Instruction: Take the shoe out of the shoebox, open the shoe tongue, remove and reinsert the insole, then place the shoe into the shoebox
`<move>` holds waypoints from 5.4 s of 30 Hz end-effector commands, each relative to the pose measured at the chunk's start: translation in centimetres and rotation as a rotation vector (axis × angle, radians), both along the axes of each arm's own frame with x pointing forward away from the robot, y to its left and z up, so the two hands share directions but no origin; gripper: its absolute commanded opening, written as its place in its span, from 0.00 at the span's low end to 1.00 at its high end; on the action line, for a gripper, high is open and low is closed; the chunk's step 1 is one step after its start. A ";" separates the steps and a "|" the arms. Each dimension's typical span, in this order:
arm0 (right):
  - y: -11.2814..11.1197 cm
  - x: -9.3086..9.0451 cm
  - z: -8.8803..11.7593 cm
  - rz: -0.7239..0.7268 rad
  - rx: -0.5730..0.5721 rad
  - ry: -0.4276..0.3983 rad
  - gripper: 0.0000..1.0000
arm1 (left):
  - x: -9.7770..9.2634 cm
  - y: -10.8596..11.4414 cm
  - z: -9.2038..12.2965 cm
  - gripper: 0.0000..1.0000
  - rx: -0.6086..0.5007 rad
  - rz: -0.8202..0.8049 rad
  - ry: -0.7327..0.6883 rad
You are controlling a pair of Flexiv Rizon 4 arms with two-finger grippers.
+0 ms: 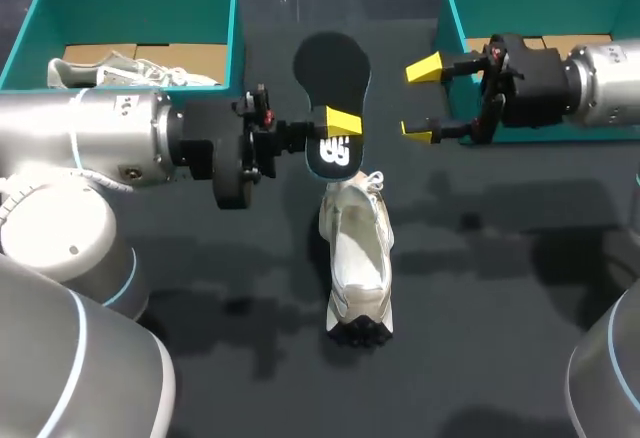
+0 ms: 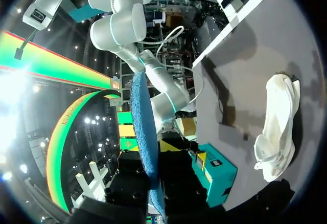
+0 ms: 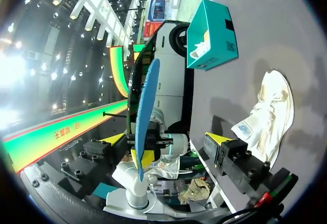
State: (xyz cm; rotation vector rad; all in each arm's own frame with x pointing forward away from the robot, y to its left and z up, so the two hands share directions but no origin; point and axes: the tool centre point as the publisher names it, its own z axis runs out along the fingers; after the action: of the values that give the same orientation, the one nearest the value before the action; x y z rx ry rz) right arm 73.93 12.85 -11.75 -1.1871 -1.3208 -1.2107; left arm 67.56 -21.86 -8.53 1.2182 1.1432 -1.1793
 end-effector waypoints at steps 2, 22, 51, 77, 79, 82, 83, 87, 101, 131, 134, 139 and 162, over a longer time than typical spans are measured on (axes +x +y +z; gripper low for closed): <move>1.6 0.1 0.7 0.019 -0.032 -0.017 1.00 | 1.6 -2.0 -1.0 0.00 0.012 0.006 -0.027; 4.4 0.6 -0.1 0.071 -0.040 0.004 0.46 | 3.2 -3.6 -3.4 0.00 0.076 0.052 -0.098; 4.3 0.9 -1.0 0.055 0.012 0.007 0.00 | 2.9 -5.2 -4.3 0.00 0.094 0.091 -0.097; 3.0 -1.6 -3.2 0.062 0.009 0.039 0.00 | 3.6 6.0 -1.5 1.00 0.408 0.046 -0.068; 3.0 -1.6 -3.2 0.062 0.009 0.039 0.00 | 3.6 6.0 -1.5 1.00 0.408 0.046 -0.068; 3.0 -1.6 -3.2 0.062 0.009 0.039 0.00 | 3.6 6.0 -1.5 1.00 0.408 0.046 -0.068; 3.0 -1.6 -3.2 0.062 0.009 0.039 0.00 | 3.6 6.0 -1.5 1.00 0.408 0.046 -0.068; 3.0 -1.6 -3.2 0.062 0.009 0.039 0.00 | 3.9 6.1 -0.9 1.00 0.399 0.008 -0.087; 3.0 -1.6 -3.2 0.062 0.009 0.039 0.00 | 8.8 5.2 3.7 1.00 0.933 -0.199 -0.112; 3.0 -1.6 -3.2 0.062 0.009 0.039 0.00 | 12.7 -1.8 5.6 1.00 1.369 -0.254 0.046; 3.0 -1.6 -3.2 0.062 0.009 0.039 0.00 | 12.6 -1.9 5.5 1.00 1.415 -0.245 0.053; 3.0 -1.6 -3.2 0.062 0.009 0.039 0.00 | 12.7 -2.1 5.6 1.00 1.454 -0.232 0.067; 3.0 -1.6 -3.2 0.062 0.009 0.039 0.00 | 12.4 -3.5 5.0 1.00 1.450 -0.101 0.056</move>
State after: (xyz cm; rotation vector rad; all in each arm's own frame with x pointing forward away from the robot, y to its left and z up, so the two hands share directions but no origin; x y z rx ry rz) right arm 72.31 15.72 -14.88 -1.1484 -1.3126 -1.1424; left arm 80.29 -26.17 -3.20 2.3155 2.1154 -0.2473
